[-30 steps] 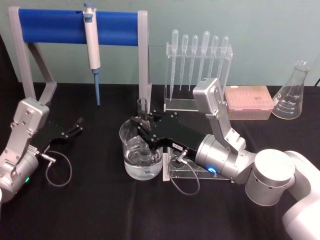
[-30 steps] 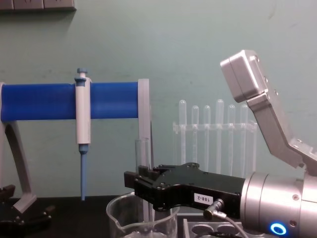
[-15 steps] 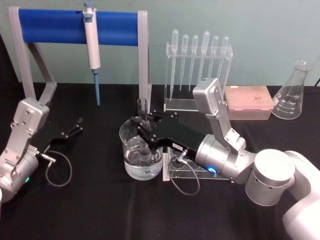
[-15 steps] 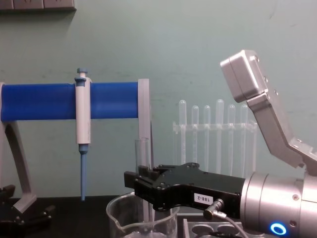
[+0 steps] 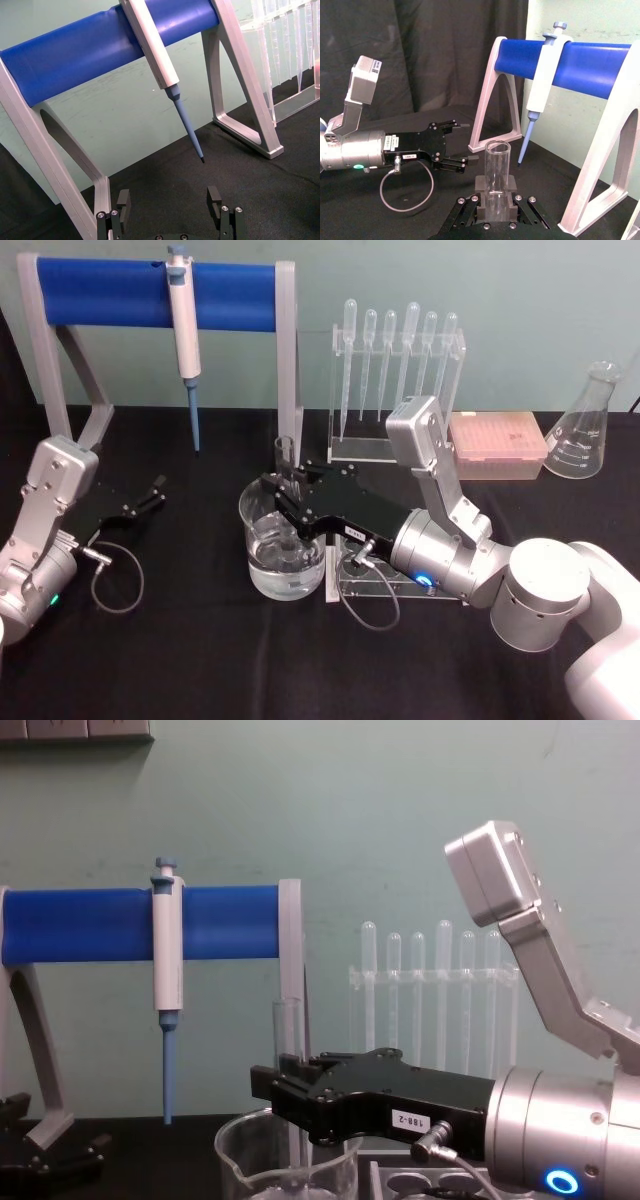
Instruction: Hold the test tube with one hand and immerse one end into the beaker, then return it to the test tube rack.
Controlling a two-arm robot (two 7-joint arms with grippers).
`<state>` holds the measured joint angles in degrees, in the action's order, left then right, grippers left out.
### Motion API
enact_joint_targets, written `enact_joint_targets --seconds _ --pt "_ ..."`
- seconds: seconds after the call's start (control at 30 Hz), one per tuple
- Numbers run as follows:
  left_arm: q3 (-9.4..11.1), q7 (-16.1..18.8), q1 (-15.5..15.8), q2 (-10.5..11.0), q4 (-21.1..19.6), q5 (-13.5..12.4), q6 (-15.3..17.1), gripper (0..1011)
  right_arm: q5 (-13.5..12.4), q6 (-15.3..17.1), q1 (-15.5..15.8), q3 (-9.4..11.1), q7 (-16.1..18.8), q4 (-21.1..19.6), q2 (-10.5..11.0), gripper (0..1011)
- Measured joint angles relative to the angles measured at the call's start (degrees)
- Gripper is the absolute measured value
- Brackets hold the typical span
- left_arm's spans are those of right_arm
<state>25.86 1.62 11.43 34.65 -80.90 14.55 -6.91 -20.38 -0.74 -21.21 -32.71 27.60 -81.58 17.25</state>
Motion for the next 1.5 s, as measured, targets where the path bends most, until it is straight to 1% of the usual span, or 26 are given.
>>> enact_joint_targets --seconds 1.5 --pt "0.0 0.0 0.0 0.0 0.0 0.0 0.0 1000 0.0 0.0 0.0 0.0 0.0 0.01 0.0 225"
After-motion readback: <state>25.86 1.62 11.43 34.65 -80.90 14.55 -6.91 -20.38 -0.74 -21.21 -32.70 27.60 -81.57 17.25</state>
